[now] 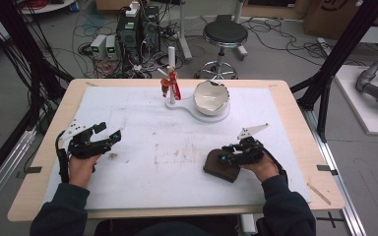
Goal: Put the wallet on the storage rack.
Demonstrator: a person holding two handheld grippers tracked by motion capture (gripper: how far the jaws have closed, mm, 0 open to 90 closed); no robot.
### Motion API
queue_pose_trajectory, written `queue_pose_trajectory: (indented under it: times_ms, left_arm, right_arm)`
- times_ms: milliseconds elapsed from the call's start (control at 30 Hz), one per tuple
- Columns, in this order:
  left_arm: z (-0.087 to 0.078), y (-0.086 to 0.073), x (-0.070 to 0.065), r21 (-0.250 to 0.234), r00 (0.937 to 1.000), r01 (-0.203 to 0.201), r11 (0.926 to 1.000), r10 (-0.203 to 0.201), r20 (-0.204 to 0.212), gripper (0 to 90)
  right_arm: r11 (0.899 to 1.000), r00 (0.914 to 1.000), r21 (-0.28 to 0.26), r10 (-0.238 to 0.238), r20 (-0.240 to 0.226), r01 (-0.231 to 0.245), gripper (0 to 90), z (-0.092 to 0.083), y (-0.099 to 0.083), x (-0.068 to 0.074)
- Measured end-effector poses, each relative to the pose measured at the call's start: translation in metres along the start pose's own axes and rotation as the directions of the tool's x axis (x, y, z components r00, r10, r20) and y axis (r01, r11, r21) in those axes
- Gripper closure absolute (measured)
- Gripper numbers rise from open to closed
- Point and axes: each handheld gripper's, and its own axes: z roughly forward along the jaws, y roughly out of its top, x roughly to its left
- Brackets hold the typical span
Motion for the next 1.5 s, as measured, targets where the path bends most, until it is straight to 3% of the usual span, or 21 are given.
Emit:
queue_pose_trajectory:
  times_ms: [167, 333, 467, 600, 633, 667, 733, 900, 933, 1033, 1100, 1133, 1167, 1200, 1233, 1267, 1367, 1433, 1500]
  left_arm:
    - [0.001, 0.000, 0.000, 0.007, 1.0000, -0.001, 1.0000, 0.001, 0.001, 22.4]
    - [0.002, -0.001, -0.001, 0.015, 1.0000, 0.001, 0.9999, -0.001, 0.004, 22.6]
    - [0.003, -0.001, -0.003, 0.025, 0.9998, -0.005, 0.9997, 0.005, 0.021, 27.7]
    - [0.006, -0.002, -0.005, 0.031, 0.9992, 0.007, 0.9995, -0.008, 0.039, 29.2]
    - [0.007, -0.002, -0.005, 0.039, 0.9989, 0.008, 0.9992, -0.010, 0.046, 29.2]
    - [0.011, -0.003, -0.005, 0.048, 0.9980, 0.023, 0.9986, -0.026, 0.058, 29.5]
    - [0.016, -0.004, -0.006, 0.059, 0.9959, 0.045, 0.9972, -0.049, 0.076, 29.4]
    - [0.033, 0.000, -0.016, 0.103, 0.9915, 0.045, 0.9936, -0.057, 0.117, 29.5]
    - [0.044, 0.001, -0.025, 0.144, 0.9891, 0.019, 0.9894, -0.040, 0.142, 29.4]
    - [0.057, 0.003, -0.034, 0.165, 0.9823, 0.019, 0.9861, -0.049, 0.181, 29.4]
    - [0.082, 0.005, -0.051, 0.185, 0.9647, 0.032, 0.9822, -0.079, 0.251, 29.4]
    - [0.082, 0.005, -0.051, 0.185, 0.9647, 0.032, 0.9822, -0.079, 0.251, 29.5]
    - [0.099, 0.004, -0.065, 0.219, 0.9506, 0.015, 0.9756, -0.082, 0.299, 29.4]
    - [0.099, 0.004, -0.065, 0.219, 0.9506, 0.015, 0.9756, -0.082, 0.299, 29.4]
    - [0.114, 0.001, -0.079, 0.258, 0.9384, -0.013, 0.9661, -0.078, 0.337, 29.4]
    - [0.119, 0.000, -0.083, 0.271, 0.9341, -0.021, 0.9624, -0.077, 0.349, 29.5]
    - [0.132, -0.005, -0.094, 0.298, 0.9327, -0.046, 0.9536, -0.066, 0.355, 30.7]
    - [0.134, -0.007, -0.094, 0.308, 0.9344, -0.050, 0.9499, -0.064, 0.350, 31.1]
    - [0.134, -0.007, -0.093, 0.310, 0.9364, -0.047, 0.9495, -0.067, 0.345, 31.9]
  right_arm:
    - [0.999, 0.9954, -0.028, -0.021, 0.093, 0.024, 59.1, 0.003, 0.007, -0.003]
    - [0.999, 0.9960, -0.041, 0.008, 0.090, -0.004, 58.8, 0.009, 0.009, -0.012]
    - [0.999, 0.9961, -0.039, -0.011, 0.088, 0.014, 58.9, 0.014, 0.016, -0.014]
    - [0.994, 0.9882, -0.047, -0.097, 0.118, 0.103, 60.5, 0.016, 0.023, -0.006]
    - [0.994, 0.9882, -0.047, -0.097, 0.118, 0.103, 60.5, 0.016, 0.023, -0.006]
    - [0.985, 0.9793, -0.058, -0.153, 0.132, 0.162, 62.0, 0.015, 0.026, 0.000]
    - [0.978, 0.9708, -0.059, -0.187, 0.150, 0.198, 62.2, 0.015, 0.026, 0.004]
    - [0.971, 0.9633, -0.063, -0.219, 0.156, 0.231, 62.3, 0.017, 0.028, 0.008]
    - [0.971, 0.9628, -0.061, -0.219, 0.158, 0.231, 62.4, 0.017, 0.028, 0.009]
    - [0.969, 0.9619, -0.067, -0.226, 0.153, 0.239, 62.3, 0.019, 0.029, 0.010]
    - [0.967, 0.9607, -0.067, -0.232, 0.153, 0.244, 62.4, 0.020, 0.029, 0.011]
    - [0.968, 0.9616, -0.067, -0.231, 0.148, 0.243, 62.3, 0.021, 0.030, 0.011]
    - [0.968, 0.9625, -0.068, -0.229, 0.145, 0.241, 62.3, 0.021, 0.030, 0.012]
    - [0.968, 0.9623, -0.069, -0.232, 0.143, 0.243, 62.3, 0.022, 0.031, 0.012]
    - [0.968, 0.9633, -0.070, -0.229, 0.140, 0.240, 62.3, 0.023, 0.031, 0.012]
    - [0.969, 0.9647, -0.070, -0.224, 0.139, 0.235, 62.3, 0.023, 0.031, 0.012]
    - [0.979, 0.9757, -0.070, -0.181, 0.124, 0.190, 61.1, 0.025, 0.030, 0.007]
    - [0.986, 0.9824, -0.068, -0.145, 0.117, 0.154, 56.9, 0.026, 0.029, 0.004]
    - [0.994, 0.9894, -0.038, -0.103, 0.103, 0.107, 42.6, 0.030, 0.027, 0.001]
